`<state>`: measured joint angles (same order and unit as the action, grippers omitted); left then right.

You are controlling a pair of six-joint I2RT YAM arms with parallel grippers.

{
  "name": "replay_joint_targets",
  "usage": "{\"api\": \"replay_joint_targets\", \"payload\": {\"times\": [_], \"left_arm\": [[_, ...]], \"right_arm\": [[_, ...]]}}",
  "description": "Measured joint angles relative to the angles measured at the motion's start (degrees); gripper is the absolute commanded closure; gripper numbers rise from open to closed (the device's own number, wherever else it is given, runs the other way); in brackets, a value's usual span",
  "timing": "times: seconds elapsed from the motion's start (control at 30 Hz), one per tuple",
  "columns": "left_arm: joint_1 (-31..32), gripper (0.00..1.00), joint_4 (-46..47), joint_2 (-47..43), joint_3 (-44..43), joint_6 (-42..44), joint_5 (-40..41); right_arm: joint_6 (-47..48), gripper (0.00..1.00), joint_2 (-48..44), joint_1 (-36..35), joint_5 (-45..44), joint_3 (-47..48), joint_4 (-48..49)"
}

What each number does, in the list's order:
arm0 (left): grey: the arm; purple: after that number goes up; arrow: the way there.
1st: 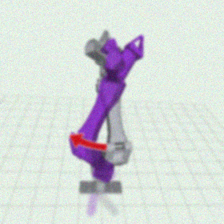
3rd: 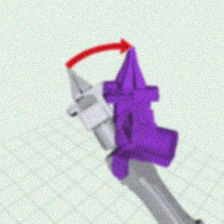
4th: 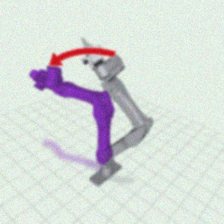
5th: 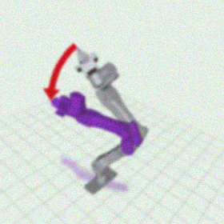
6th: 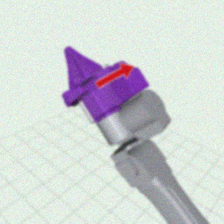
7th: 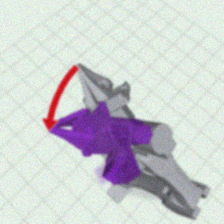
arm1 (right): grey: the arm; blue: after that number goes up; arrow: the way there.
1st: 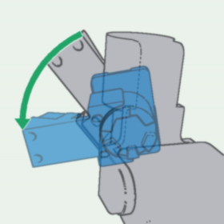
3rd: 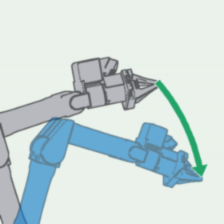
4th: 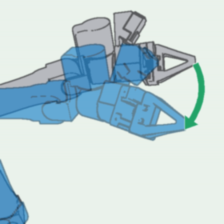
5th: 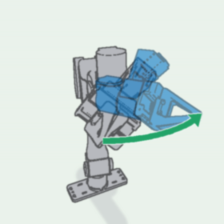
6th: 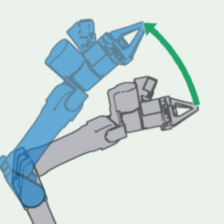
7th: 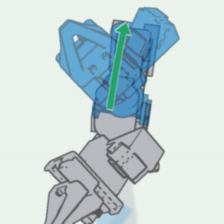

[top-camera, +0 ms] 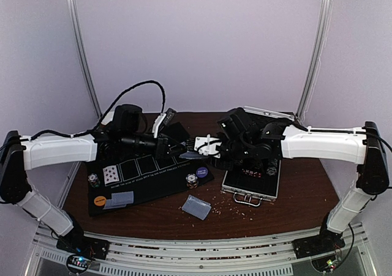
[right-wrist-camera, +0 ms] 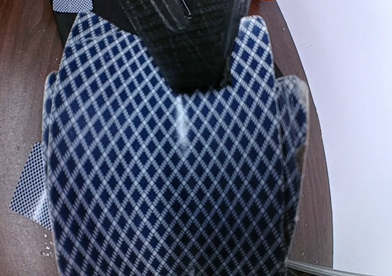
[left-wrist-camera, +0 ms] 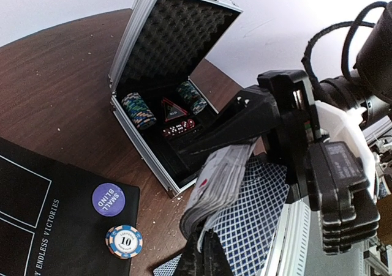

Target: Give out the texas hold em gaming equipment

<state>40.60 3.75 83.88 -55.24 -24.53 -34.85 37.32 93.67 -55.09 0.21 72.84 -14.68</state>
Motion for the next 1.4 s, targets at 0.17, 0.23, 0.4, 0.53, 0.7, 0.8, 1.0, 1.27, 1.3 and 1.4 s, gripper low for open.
{"api": "replay_joint_targets", "payload": {"times": [0.17,0.23,0.4,0.53,0.7,0.8,1.0,1.27,1.3,1.4], "left_arm": [[0.0,1.00,-2.5,-1.0,-0.7,1.6,-0.1],[0.0,1.00,-3.8,-1.8,-0.8,2.4,-0.1],[-1.2,1.00,-7.1,-3.9,-1.5,4.3,-0.5],[-3.7,1.00,-9.4,-6.6,-1.7,6.0,-1.8],[-6.0,1.00,-14.0,-8.6,-3.7,9.1,-2.7],[-7.7,1.00,-17.3,-9.3,-5.1,11.0,-2.4],[-10.9,1.00,-28.2,-9.4,-11.1,20.4,15.7],[-10.6,1.00,-33.7,0.1,-9.4,35.3,60.2],[-10.5,1.00,-33.4,2.1,-8.4,37.1,64.7],[-9.6,1.00,-30.4,6.6,-5.0,42.6,74.7]], "right_arm": [[0.0,0.58,0.0,0.0,-0.2,0.0,-0.2],[0.0,0.58,0.0,0.0,-0.3,0.0,-0.2],[0.0,0.58,0.0,0.2,-0.7,0.0,-0.2],[0.0,0.58,0.0,0.8,-0.9,0.0,-0.2],[0.0,0.58,0.0,1.3,-1.1,0.0,-0.2],[-0.2,0.58,0.0,1.4,-1.1,0.0,-0.2],[-0.2,0.58,0.0,1.5,-1.2,0.0,-0.2],[-0.2,0.58,0.0,1.5,-1.2,-0.1,-0.2],[-0.2,0.58,0.0,1.5,-1.2,-0.1,-0.2],[-0.2,0.58,0.0,1.5,-1.2,-0.1,-0.2]]}}
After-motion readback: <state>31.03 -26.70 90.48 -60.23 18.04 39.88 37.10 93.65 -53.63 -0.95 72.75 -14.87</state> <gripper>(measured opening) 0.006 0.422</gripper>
